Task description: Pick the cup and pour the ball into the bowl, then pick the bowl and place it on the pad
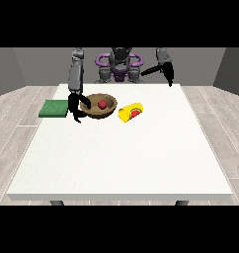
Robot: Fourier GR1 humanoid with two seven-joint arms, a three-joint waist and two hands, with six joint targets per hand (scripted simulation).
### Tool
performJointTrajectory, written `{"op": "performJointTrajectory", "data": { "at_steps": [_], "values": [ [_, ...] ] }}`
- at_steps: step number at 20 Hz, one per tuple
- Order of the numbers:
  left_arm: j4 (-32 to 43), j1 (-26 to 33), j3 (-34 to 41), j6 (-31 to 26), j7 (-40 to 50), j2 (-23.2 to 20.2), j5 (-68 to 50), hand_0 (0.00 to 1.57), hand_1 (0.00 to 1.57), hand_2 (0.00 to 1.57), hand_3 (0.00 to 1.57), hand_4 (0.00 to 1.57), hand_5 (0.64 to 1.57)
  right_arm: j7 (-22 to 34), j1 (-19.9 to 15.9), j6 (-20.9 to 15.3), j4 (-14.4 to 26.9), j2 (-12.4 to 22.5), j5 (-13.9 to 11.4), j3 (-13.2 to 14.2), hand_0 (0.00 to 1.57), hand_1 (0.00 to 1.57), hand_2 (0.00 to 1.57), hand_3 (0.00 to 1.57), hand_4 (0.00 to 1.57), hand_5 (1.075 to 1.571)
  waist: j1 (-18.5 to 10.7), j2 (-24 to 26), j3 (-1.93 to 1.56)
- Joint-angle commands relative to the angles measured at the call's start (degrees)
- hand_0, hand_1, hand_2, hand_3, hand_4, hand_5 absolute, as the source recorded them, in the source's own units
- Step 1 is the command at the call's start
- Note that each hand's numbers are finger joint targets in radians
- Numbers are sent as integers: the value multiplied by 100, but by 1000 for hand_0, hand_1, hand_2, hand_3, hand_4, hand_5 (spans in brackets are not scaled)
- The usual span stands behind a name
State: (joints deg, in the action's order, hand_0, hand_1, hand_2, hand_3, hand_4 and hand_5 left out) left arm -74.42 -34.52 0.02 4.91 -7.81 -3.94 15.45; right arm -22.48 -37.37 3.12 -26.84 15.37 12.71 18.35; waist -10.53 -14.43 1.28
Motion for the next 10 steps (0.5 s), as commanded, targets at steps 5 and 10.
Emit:
{"op": "performJointTrajectory", "data": {
  "at_steps": [5, 10],
  "values": [
    [330, 553, 322, -92, -433, -152, -251, 0, 0, 0, 0, 0, 1570, 1164, -32, -827, 213, -51, -403, -386, 1571, 1571, 1571, 1571, 1023, 1555, 167, 506, -124],
    [834, 863, 614, -173, -738, -340, -387, 0, 0, 0, 0, 0, 1570, 2060, -376, -622, -104, 108, -458, -601, 1571, 1571, 1571, 1571, 1030, 1558, 594, 861, -125]
  ]
}}
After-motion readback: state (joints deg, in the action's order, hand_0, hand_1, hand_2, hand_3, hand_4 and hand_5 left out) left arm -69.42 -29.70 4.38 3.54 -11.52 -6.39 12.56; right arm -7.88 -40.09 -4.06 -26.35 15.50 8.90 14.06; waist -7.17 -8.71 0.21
